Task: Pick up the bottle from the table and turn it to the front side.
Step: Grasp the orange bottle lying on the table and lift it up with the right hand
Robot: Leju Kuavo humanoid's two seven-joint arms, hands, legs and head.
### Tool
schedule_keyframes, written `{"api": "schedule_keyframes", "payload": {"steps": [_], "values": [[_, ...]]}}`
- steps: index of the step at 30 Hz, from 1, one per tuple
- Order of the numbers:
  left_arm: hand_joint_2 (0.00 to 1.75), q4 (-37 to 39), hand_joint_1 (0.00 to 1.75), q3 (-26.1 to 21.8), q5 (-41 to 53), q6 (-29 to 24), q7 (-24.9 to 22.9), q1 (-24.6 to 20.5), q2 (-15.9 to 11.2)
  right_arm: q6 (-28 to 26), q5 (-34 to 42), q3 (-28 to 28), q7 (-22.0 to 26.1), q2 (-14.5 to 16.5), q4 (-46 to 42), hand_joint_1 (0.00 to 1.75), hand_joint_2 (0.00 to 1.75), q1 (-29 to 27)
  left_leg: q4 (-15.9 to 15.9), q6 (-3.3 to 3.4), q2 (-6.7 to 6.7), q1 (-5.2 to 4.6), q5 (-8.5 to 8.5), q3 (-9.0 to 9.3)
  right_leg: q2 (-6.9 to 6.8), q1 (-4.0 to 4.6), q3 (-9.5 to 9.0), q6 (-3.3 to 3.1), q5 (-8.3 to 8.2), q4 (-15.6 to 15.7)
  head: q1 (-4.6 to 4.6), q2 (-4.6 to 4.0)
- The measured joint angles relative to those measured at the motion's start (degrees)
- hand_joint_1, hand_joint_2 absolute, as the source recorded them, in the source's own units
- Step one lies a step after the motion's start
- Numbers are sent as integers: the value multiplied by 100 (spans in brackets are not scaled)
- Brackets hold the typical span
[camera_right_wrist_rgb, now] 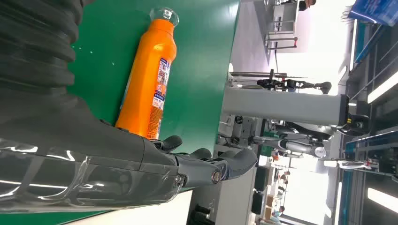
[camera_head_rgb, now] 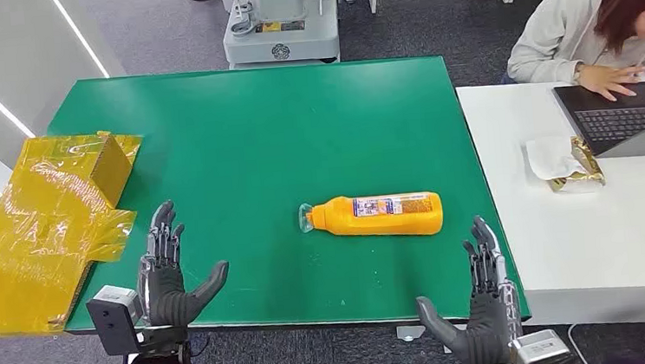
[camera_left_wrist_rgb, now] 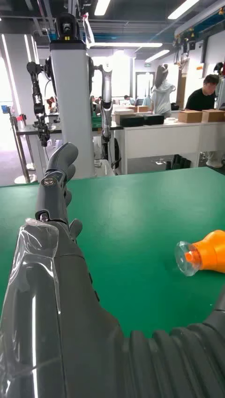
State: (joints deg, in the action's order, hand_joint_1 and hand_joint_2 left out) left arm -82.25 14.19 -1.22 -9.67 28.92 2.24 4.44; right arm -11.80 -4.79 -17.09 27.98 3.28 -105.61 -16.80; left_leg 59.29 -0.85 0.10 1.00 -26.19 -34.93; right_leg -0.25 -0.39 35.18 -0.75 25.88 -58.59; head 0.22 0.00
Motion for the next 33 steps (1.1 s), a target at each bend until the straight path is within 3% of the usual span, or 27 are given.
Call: {"api": "schedule_keyframes", "payload": {"steps": [19, 33], "values": [[175, -1, 0, 1, -7, -93, 1, 6, 4, 107, -68, 31, 44, 0, -11, 0, 175, -48, 0, 0, 0, 0, 0, 0, 0, 0, 0, 0, 0, 0, -1, 0], [175, 78, 0, 80, 39, -8, 14, -140, 169, 31, -1187, 139, -30, 0, -42, 0, 175, 273, 1, 0, 1, 0, 0, 1, 1, 0, 0, 0, -1, 1, 0, 0]]}}
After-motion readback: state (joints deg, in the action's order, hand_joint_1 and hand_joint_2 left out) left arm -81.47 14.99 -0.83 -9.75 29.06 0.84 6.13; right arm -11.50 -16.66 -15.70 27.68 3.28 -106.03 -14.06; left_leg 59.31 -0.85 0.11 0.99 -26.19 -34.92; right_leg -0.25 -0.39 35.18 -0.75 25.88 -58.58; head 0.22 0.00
